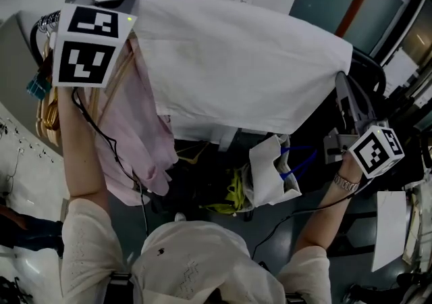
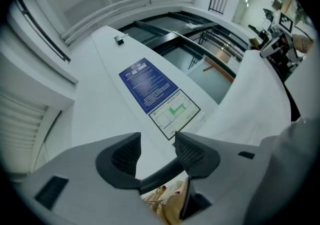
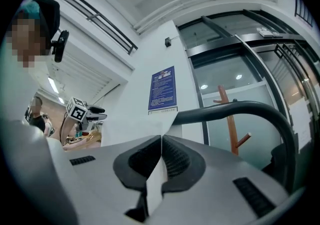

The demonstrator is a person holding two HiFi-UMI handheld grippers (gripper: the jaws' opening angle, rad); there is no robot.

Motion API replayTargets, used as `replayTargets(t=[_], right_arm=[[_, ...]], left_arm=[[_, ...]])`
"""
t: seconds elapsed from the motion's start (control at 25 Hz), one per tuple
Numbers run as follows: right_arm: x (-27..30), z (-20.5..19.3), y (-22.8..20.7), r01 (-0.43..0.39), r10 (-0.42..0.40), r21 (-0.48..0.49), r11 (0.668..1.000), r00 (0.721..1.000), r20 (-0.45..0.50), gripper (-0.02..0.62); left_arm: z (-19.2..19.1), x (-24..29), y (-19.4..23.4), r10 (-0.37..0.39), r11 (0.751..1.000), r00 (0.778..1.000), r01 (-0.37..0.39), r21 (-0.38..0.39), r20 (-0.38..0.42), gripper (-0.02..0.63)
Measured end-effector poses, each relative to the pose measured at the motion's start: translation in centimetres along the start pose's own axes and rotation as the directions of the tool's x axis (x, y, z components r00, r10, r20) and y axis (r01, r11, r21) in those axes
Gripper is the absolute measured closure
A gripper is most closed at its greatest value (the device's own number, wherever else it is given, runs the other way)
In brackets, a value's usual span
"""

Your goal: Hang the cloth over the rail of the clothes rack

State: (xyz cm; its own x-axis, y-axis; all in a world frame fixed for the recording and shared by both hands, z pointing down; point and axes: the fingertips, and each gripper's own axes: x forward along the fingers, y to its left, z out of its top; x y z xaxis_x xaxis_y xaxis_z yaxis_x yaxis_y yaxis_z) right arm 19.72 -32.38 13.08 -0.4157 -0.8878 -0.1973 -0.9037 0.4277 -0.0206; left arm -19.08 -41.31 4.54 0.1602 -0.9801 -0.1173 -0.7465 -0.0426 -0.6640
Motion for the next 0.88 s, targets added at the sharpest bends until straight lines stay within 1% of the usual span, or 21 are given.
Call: replayTargets(t=[0.08,0.16,0.24,0.32,0.4,0.44,0.48,0.56,0.64,0.72,0.76,0.8,0.84,0.88], right_arm=[[-0.1,0.5,0.3,-0.006,0.006,-0.002,1.000,1.000,0.012,0.575],[0.2,0.6,0.8,-0.009,0.009,-0.015,1.000,1.000,0.024,0.574],[0.7,0.0,1.3,-0.019,0.020,-0.035,0.999,0.999,0.027,0.574],[0.8,-0.6,1.6,-0.033,0.034,-0.039,0.999,0.999,0.020,0.572],[0.6,-1.0,1.3,-0.033,0.033,-0.023,0.999,0.999,0.022,0.561],[0.5,-1.1,1.2,-0.031,0.031,-0.016,0.999,0.999,0.025,0.522],[0.4,-1.3,1.1,-0.030,0.030,-0.012,0.999,0.999,0.027,0.502],[0.3,-1.4,1.1,-0.026,0.027,-0.013,1.000,0.999,0.031,0.485],[0.2,-1.4,1.1,-0.015,0.015,-0.011,1.000,0.999,0.041,0.479],[0.0,-1.4,0.6,0.027,-0.027,-0.011,1.000,0.998,0.059,0.474],[-0.3,-1.4,0.1,0.072,-0.070,-0.021,0.997,0.995,0.068,0.472],[-0.6,-1.4,-0.6,0.134,-0.131,-0.044,0.990,0.988,0.079,0.472],[-1.0,-1.4,-1.2,0.205,-0.198,-0.076,0.976,0.976,0.094,0.472],[-1.4,-1.4,-1.8,0.271,-0.259,-0.111,0.956,0.959,0.116,0.472]], left_arm=[[0.2,-0.3,-0.1,-0.024,0.998,0.999,0.025,-0.050,0.032,0.408],[0.3,-0.1,-1.1,-0.051,0.995,0.996,0.056,-0.081,0.069,0.409],[0.4,-0.4,-1.5,-0.048,0.990,0.992,0.062,-0.125,0.116,0.409],[0.4,-1.5,-2.1,-0.055,0.979,0.984,0.087,-0.185,0.171,0.410],[0.3,-2.7,-3.0,-0.073,0.954,0.969,0.137,-0.268,0.235,0.410],[0.1,-3.2,-3.4,-0.082,0.935,0.961,0.166,-0.313,0.264,0.410],[-0.2,-3.6,-3.7,-0.087,0.914,0.954,0.191,-0.358,0.287,0.410],[-1.1,-4.3,-4.0,-0.080,0.875,0.946,0.218,-0.433,0.314,0.409],[-2.1,-4.7,-4.4,-0.073,0.848,0.945,0.228,-0.479,0.319,0.408],[-2.9,-5.1,-4.9,-0.071,0.824,0.943,0.240,-0.514,0.326,0.410],[-3.2,-5.4,-5.1,-0.056,0.815,0.940,0.238,-0.528,0.337,0.410],[-3.5,-5.7,-5.1,-0.022,0.812,0.935,0.223,-0.539,0.354,0.410],[-3.6,-6.2,-4.9,0.030,0.818,0.926,0.195,-0.542,0.377,0.410],[-3.7,-6.7,-4.8,0.086,0.830,0.912,0.158,-0.535,0.401,0.410]])
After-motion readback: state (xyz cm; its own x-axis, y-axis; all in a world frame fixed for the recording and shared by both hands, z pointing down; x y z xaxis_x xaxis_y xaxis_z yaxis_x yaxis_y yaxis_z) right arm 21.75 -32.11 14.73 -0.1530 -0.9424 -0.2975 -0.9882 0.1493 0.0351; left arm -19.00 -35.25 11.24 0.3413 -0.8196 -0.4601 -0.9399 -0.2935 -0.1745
